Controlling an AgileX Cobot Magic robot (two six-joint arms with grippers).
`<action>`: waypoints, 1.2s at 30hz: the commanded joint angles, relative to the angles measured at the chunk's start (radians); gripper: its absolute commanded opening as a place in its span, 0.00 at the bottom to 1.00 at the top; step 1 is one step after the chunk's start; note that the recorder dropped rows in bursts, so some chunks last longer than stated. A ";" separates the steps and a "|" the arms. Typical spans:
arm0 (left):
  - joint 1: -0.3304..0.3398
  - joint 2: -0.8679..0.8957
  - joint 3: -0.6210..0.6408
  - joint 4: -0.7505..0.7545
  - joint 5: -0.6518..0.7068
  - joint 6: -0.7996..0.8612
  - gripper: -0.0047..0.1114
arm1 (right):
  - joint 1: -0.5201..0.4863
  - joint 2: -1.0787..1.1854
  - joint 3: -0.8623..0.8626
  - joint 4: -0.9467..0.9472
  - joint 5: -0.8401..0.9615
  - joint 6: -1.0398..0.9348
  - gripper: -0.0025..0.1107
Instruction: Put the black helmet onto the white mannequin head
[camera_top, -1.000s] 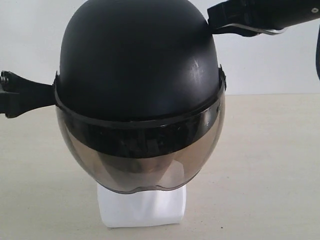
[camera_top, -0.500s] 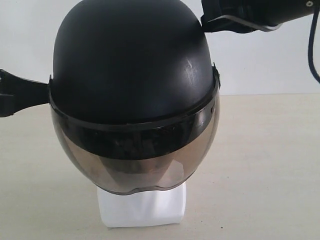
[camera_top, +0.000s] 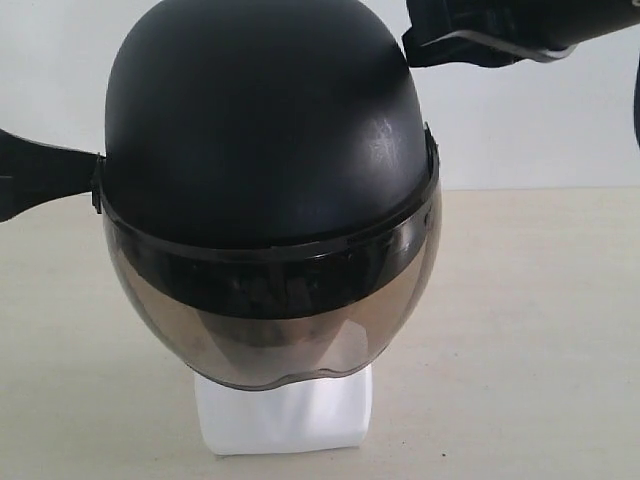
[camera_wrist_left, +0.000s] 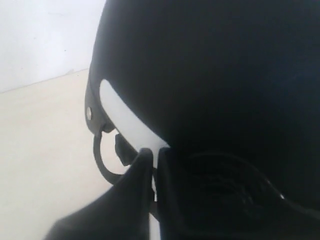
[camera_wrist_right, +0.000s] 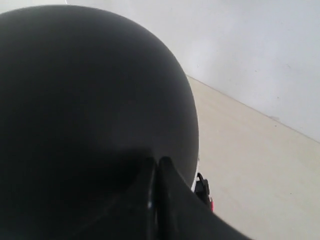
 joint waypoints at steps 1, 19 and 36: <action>0.049 -0.036 0.002 -0.020 -0.038 0.001 0.08 | 0.006 -0.024 0.006 -0.131 0.018 0.109 0.02; 0.085 -0.287 0.082 -0.020 0.222 -0.077 0.08 | 0.006 -0.272 0.104 -0.799 0.034 0.706 0.02; 0.085 -0.994 0.402 -0.102 0.519 -0.140 0.08 | 0.006 -1.039 0.627 -0.790 -0.131 0.731 0.02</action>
